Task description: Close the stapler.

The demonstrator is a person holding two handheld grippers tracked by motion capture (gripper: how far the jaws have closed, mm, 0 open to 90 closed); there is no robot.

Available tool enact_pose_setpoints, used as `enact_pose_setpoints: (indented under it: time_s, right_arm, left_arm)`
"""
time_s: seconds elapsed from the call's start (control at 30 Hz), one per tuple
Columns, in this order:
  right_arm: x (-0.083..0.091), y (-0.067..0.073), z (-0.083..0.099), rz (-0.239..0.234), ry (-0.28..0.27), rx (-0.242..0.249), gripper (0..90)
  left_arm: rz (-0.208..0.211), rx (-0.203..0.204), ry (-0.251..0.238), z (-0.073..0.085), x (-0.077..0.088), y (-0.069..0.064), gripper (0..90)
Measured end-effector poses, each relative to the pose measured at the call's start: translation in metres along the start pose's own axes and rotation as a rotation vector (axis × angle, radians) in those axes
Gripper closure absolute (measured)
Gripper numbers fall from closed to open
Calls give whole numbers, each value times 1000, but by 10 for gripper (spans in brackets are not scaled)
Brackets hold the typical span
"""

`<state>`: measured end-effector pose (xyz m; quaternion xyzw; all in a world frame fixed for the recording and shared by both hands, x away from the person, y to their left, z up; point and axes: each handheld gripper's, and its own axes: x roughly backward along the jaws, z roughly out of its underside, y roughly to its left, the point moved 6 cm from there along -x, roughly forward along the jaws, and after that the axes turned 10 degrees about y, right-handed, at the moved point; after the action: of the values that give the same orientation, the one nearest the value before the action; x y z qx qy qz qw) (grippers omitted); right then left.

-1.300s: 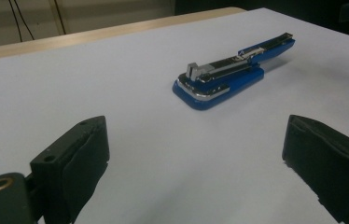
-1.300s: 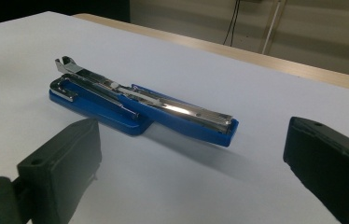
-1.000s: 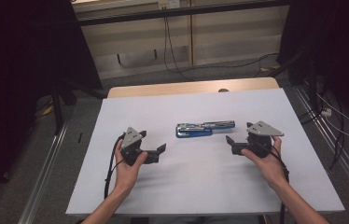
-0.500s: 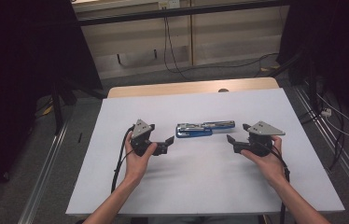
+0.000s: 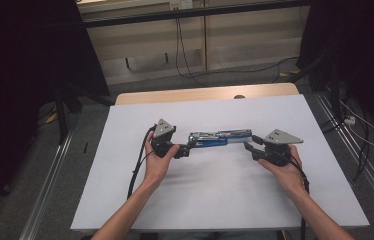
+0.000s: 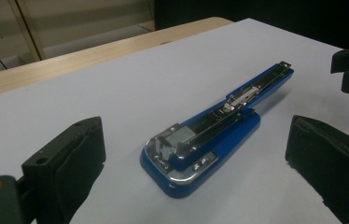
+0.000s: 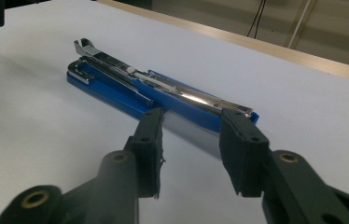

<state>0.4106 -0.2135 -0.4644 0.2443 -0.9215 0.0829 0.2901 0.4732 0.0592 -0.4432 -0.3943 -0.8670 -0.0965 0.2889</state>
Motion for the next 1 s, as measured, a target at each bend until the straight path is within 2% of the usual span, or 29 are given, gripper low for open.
enact_pose_setpoints:
  time_s: [0.13, 0.2, 0.27, 0.37, 0.47, 0.57, 0.63, 0.77, 0.83, 0.87, 1.0]
  right_arm:
    - [-2, -1, 0, -8, 7, -5, 736]
    - [-3, 0, 1, -34, 16, -19, 744]
    - [-4, -1, 2, -32, 28, -25, 796]
    - [-5, -3, 3, -25, 35, -36, 900]
    - [-5, -6, 4, -15, 40, -42, 900]
    - [-5, -6, 6, -23, 60, -53, 900]
    - [-6, -5, 8, -26, 67, -47, 900]
    - [-8, -4, 9, -23, 86, -40, 900]
    - [-10, -4, 9, -24, 89, -34, 900]
    - [-10, -3, 10, -23, 92, -34, 900]
    - [-12, -2, 11, -25, 101, -28, 900]
  left_arm:
    - [5, -8, -8, -5, -5, 0, 48]
    - [6, -8, -3, -6, -7, 0, 45]
    - [22, 3, 4, -5, -8, -1, 38]
    - [19, 13, 28, -1, -12, -2, 39]
    - [16, 1, 53, 3, -16, -5, 68]
    - [30, -28, 73, 6, -17, -9, 191]
    - [45, 1, 70, 7, -19, -9, 260]
    - [63, 12, 87, 10, -22, -11, 404]
    - [72, -6, 88, 11, -23, -12, 458]
    - [87, -10, 94, 11, -24, -13, 508]
    - [102, -12, 116, 15, -27, -14, 690]
